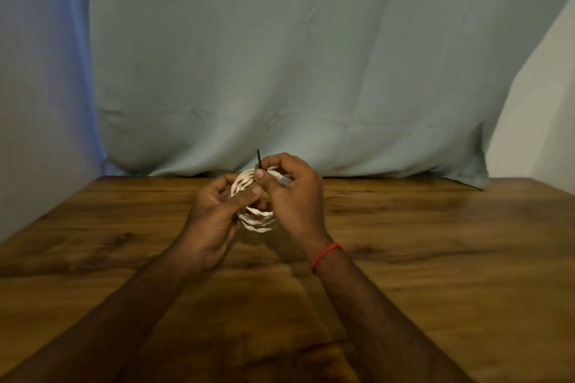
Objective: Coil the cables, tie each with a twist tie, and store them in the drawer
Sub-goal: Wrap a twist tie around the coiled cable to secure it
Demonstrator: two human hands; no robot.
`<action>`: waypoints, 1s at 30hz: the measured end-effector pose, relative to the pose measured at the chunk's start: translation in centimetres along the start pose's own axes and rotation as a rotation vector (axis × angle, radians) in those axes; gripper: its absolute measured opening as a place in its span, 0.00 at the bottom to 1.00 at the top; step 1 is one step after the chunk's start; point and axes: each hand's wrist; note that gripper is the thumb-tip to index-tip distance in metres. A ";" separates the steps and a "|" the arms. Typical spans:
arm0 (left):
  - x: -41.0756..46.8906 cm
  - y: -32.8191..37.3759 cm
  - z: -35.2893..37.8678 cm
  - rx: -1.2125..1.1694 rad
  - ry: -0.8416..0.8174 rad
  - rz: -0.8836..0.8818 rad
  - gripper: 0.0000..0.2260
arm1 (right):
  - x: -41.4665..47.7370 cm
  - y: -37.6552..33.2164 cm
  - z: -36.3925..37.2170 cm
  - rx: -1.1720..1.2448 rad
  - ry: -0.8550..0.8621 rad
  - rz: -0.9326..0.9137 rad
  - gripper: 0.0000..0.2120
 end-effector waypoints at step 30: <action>-15.9 -5.1 24.8 0.578 -0.340 0.350 0.15 | -12.7 -12.4 -30.6 0.241 0.214 0.616 0.05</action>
Point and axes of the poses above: each hand's wrist, its own x-axis towards the middle knuckle, its own z-axis out of the palm, y = z × x, and after that the axes turned 4 degrees about -y, right-handed
